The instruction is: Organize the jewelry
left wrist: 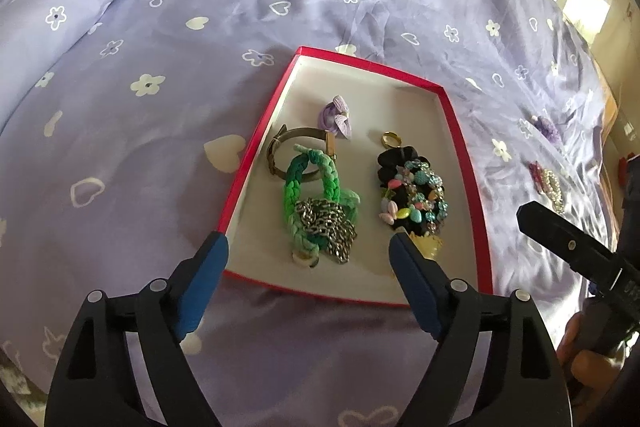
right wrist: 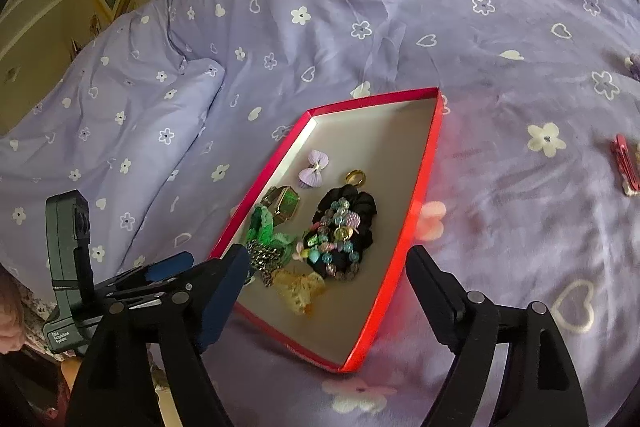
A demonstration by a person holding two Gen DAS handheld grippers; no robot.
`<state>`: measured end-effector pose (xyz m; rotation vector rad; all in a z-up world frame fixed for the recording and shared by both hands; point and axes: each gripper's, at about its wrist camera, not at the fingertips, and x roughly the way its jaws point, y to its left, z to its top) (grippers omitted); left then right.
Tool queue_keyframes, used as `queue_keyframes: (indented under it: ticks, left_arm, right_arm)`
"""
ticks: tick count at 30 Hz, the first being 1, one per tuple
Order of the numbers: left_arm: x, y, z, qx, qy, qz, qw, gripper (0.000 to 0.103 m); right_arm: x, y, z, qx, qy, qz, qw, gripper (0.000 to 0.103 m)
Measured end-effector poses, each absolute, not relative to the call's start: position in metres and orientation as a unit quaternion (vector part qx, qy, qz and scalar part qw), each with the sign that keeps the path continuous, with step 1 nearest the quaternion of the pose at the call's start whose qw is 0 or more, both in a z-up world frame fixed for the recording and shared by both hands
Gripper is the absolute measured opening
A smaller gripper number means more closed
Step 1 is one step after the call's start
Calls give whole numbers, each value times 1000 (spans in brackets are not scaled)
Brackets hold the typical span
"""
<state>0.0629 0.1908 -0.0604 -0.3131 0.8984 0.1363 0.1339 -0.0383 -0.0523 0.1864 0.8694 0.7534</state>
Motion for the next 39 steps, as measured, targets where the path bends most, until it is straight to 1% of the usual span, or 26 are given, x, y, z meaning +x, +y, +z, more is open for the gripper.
queue_keyframes:
  ticks: [4,8,19,24,28,35,39]
  left_arm:
    - [53,190,-59,-157,431,66,886,84]
    - [43,186,-59,-156,426,67,888,88]
    - [14,182,-62,-165,429,74,885,89]
    - [4,178,-57,-148,426,87,888,89]
    - [-4,174,-53,-131,422,97,892,91]
    - [-17,166,-38,-93,402,109,904,95]
    - [-19,160,-22,-74,386,114,912,96]
  right_arm:
    - [126,-45,-55,102,413,358,831,84]
    - [118,-49,-58,118,413,360,828,84]
    - [92,-59,-64,134,405,365,828,84]
    - [84,-68,-60,141,401,362,830,84]
    - [76,-73,-52,121,386,354,843,85]
    - [61,-77,-33,65,354,340,869,93]
    - [54,-73,-14,25,335,342,877,94]
